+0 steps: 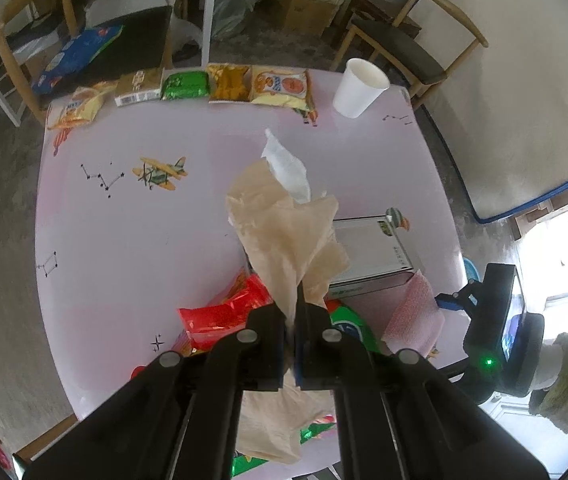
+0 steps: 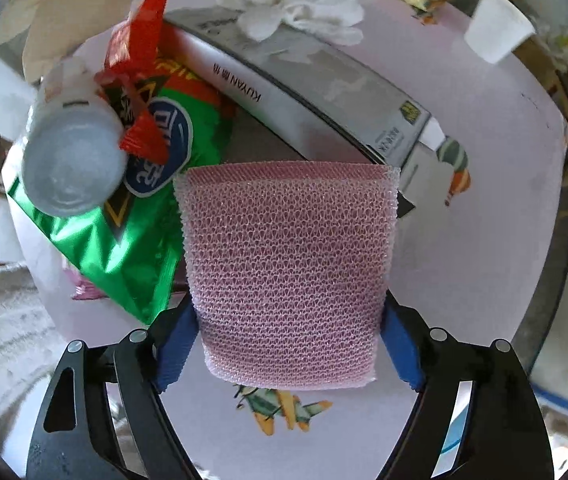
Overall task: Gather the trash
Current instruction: 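Carry the bag and sponge over the blue wastebasket and open both grippers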
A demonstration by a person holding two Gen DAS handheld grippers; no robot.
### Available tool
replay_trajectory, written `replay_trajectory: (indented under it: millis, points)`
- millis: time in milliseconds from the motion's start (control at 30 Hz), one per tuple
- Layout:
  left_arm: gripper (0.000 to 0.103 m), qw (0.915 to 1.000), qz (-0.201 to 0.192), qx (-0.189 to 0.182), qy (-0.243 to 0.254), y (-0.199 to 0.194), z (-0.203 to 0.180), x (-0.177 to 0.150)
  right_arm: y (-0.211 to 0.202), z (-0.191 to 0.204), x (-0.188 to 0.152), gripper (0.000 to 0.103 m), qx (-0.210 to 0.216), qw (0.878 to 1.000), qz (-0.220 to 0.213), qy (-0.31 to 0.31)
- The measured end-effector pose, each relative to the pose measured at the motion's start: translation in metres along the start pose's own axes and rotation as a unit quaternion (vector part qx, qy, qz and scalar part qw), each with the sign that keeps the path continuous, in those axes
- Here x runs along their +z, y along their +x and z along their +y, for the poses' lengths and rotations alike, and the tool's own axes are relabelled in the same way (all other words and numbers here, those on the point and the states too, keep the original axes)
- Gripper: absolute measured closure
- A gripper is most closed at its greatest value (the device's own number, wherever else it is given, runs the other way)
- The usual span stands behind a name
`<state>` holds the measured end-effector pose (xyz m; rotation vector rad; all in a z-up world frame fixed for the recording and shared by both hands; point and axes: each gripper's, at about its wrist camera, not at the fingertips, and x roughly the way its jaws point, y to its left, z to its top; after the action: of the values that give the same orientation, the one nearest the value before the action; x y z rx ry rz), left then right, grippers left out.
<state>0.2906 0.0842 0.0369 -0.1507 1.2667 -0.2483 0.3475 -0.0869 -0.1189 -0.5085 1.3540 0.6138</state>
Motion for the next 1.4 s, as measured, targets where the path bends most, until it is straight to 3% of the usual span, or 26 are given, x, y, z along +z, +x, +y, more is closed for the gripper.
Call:
replay_trajectory:
  millis: [167,333,500,633,767,800,967,1167,1267,1400]
  points:
    - [0.101,0.9998,-0.012,-0.008,0.015,-0.023,-0.024,0.006,-0.017,-0.005,-0.009,0.027,0.012,0.999,-0.016,0.034]
    - [0.101,0.9985,-0.007,-0.043,0.032,-0.031,-0.067,0.016,-0.038,-0.018,-0.024,0.027,0.016,0.995,-0.031,0.089]
    - [0.101,0.9956,0.006,-0.066,0.065,-0.013,-0.134,0.027,-0.067,-0.057,-0.06,0.027,0.011,0.98,-0.055,0.191]
    - [0.101,0.9926,0.018,-0.083,0.087,0.01,-0.19,0.032,-0.088,-0.095,-0.106,0.027,-0.008,0.958,-0.067,0.28]
    - [0.101,0.9868,0.034,-0.112,0.112,0.037,-0.254,0.036,-0.106,-0.129,-0.172,0.027,-0.021,0.925,-0.076,0.371]
    - [0.101,0.9846,0.037,-0.121,0.12,0.045,-0.272,0.036,-0.106,-0.143,-0.19,0.027,-0.024,0.912,-0.078,0.402]
    - [0.101,0.9743,0.049,-0.151,0.16,0.085,-0.348,0.028,-0.097,-0.182,-0.243,0.027,-0.03,0.863,-0.09,0.496]
    - [0.101,0.9615,0.076,-0.179,0.194,0.147,-0.423,0.011,-0.069,-0.245,-0.322,0.027,-0.006,0.781,-0.104,0.615]
    - [0.101,0.9545,0.087,-0.187,0.215,0.182,-0.459,0.0,-0.048,-0.273,-0.354,0.027,0.008,0.751,-0.103,0.652]
    - [0.101,0.9458,0.108,-0.196,0.235,0.23,-0.499,-0.014,-0.022,-0.308,-0.38,0.025,0.034,0.726,-0.091,0.68]
